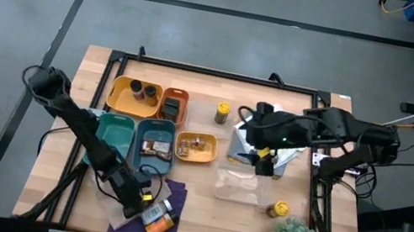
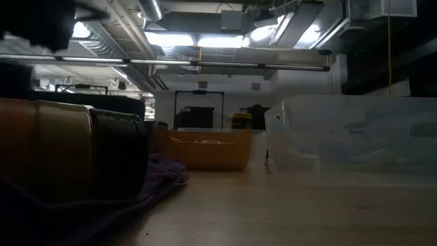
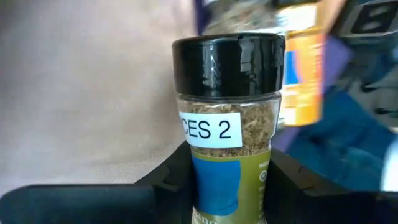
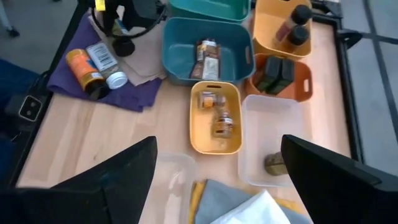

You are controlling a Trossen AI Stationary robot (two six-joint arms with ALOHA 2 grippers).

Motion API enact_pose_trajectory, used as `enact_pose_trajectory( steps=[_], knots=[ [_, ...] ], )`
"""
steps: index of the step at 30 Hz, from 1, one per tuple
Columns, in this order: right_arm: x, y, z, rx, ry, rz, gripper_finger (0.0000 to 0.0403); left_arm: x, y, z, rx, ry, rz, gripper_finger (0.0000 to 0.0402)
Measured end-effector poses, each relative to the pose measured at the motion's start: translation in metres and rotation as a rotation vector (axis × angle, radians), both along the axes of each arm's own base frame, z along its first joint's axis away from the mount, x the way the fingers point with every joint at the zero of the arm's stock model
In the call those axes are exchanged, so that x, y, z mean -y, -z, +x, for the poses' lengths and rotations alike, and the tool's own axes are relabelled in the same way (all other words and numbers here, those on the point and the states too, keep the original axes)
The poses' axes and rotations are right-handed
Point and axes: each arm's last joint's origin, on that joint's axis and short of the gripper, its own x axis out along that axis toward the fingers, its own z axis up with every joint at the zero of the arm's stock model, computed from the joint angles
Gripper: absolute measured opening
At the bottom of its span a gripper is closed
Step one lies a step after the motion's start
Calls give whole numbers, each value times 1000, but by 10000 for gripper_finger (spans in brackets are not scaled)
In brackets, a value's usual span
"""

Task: Sort spices by type
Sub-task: Put the bottom green spice bottle on the top yellow bin

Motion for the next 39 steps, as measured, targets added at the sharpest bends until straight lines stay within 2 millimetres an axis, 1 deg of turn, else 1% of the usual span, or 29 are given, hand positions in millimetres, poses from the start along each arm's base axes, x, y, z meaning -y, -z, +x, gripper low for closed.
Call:
enact_pose_trajectory(
  steps=[5,10,13,15,18,24,28,31,34,39],
  knots=[
    [1,-2,-3,3,9,-10,342,-12,-33,-5,120,-14,-62,120],
    [2,-1,-3,1,25,-29,342,-36,-70,-16,288,-59,-37,117],
    [2,-1,-3,2,31,-34,342,-48,-87,-24,375,-63,-25,120],
    [2,-1,-3,2,32,-33,342,-52,-95,-30,409,-50,-15,121],
    [2,-1,-3,1,32,-33,342,-55,-97,-36,409,-26,4,120],
    [1,-3,0,36,51,-6,342,-53,-88,-40,329,7,58,130],
    [-1,-2,11,80,95,49,342,-51,-87,-42,328,36,74,133],
    [-5,5,27,83,121,79,342,-52,-86,-42,328,40,80,133],
    [-10,21,47,42,98,91,342,-52,-87,-42,338,55,89,134],
    [-22,53,87,11,-31,88,342,-51,-88,-41,367,89,111,134]
  ],
)
